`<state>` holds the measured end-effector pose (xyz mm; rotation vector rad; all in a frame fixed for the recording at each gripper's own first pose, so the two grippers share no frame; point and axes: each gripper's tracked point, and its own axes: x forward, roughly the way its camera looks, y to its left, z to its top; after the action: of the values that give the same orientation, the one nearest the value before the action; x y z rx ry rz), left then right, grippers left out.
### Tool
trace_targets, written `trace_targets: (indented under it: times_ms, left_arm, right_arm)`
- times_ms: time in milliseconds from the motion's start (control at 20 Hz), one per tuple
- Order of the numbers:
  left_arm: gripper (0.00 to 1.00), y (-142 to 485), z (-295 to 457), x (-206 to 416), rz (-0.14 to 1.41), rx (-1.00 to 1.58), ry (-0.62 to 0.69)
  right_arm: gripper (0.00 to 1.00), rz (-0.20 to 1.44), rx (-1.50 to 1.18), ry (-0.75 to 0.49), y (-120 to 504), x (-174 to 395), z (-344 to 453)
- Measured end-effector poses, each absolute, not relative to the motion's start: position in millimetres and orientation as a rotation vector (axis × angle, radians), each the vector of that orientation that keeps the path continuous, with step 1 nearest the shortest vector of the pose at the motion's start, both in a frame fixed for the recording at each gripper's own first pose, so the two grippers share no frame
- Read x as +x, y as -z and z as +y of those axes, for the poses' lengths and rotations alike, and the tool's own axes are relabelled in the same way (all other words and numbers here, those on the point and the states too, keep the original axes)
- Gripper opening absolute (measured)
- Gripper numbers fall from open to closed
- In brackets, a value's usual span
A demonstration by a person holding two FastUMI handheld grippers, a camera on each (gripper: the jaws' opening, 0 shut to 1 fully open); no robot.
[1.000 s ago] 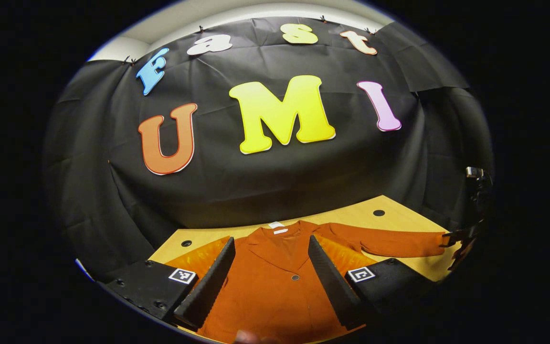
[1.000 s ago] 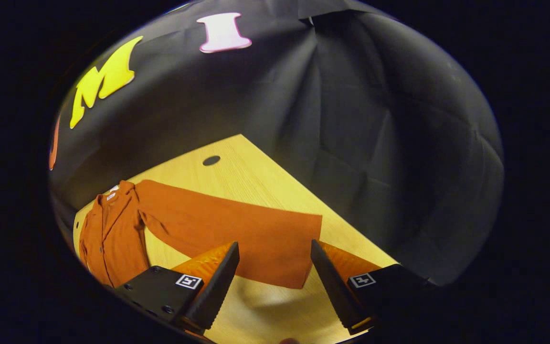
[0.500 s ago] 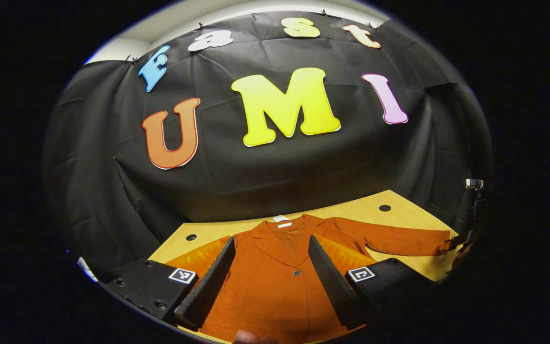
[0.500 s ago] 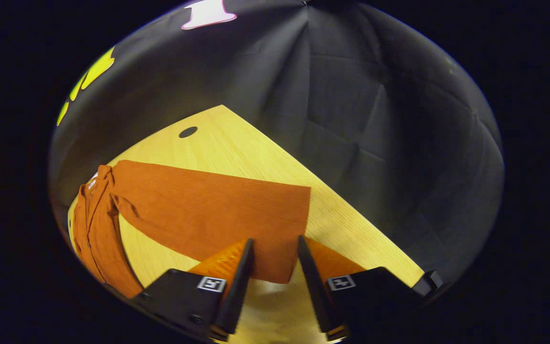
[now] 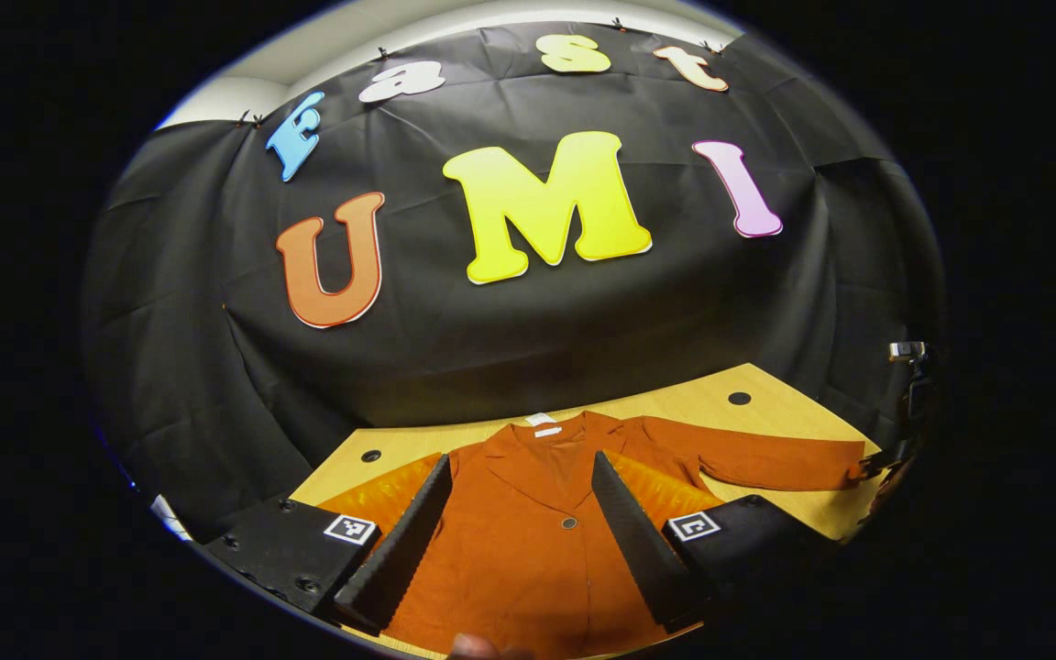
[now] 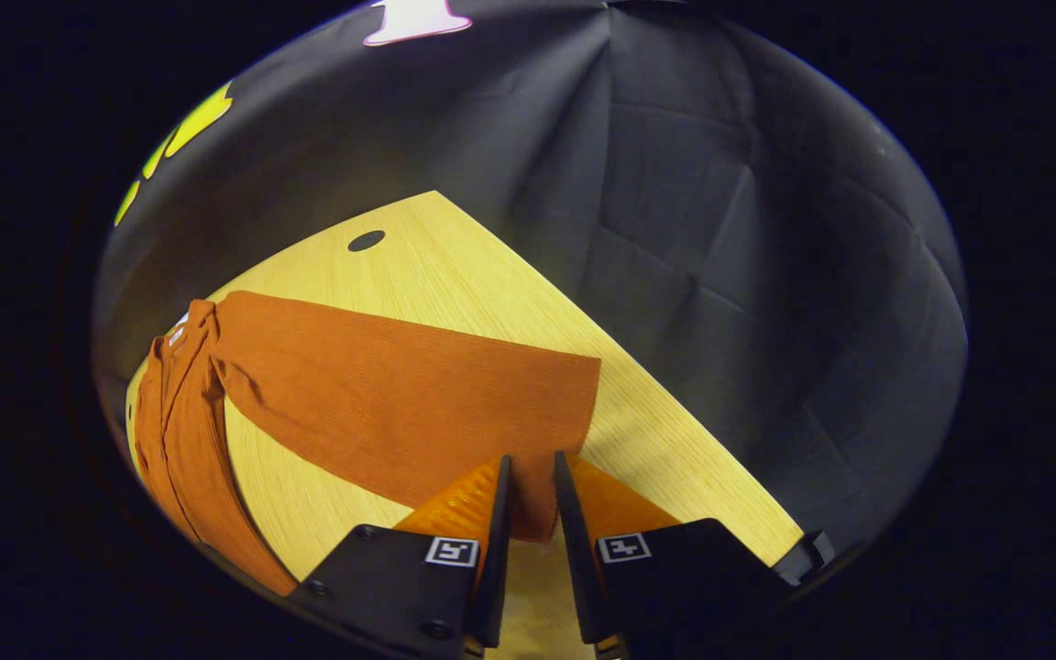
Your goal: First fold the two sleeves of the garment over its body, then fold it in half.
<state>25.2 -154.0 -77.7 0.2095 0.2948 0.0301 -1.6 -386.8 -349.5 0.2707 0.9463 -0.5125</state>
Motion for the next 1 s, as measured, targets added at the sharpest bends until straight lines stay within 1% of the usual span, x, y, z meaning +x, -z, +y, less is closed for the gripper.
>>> trace_targets:
  times_ms: [100,150,250,350,450,700,750,800,950,1000]
  left_arm:
    - [0.99,79,-149,20,0.302,0.21,-0.037]
    - [0.99,81,-145,19,0.304,0.21,-0.039]
    - [0.99,84,-136,18,0.311,0.211,-0.043]
    - [0.99,83,-125,18,0.308,0.208,-0.049]
    - [0.99,79,-112,19,0.293,0.214,-0.055]
    - [0.99,85,-79,24,0.295,0.187,-0.074]
    - [0.94,88,-74,26,0.3,0.177,-0.076]
    - [0.99,89,-71,27,0.302,0.167,-0.076]
    - [0.99,92,-59,33,0.297,0.144,-0.077]
    - [0.99,92,-54,35,0.296,0.139,-0.08]
  right_arm:
    - [0.33,0.909,0.274,0.494,346,6,-380]
    - [0.33,0.914,0.298,0.507,361,8,-384]
    - [0.08,0.904,0.283,0.524,354,6,-383]
    - [0.1,0.874,0.29,0.543,349,11,-387]
    - [0.03,0.864,0.315,0.578,343,10,-389]
    - [0.03,0.755,0.357,0.596,296,14,-403]
    - [0.03,0.737,0.358,0.59,283,14,-406]
    - [0.02,0.721,0.359,0.585,271,16,-408]
    - [0.02,0.671,0.306,0.565,238,37,-405]
    - [0.0,0.652,0.284,0.557,229,49,-402]
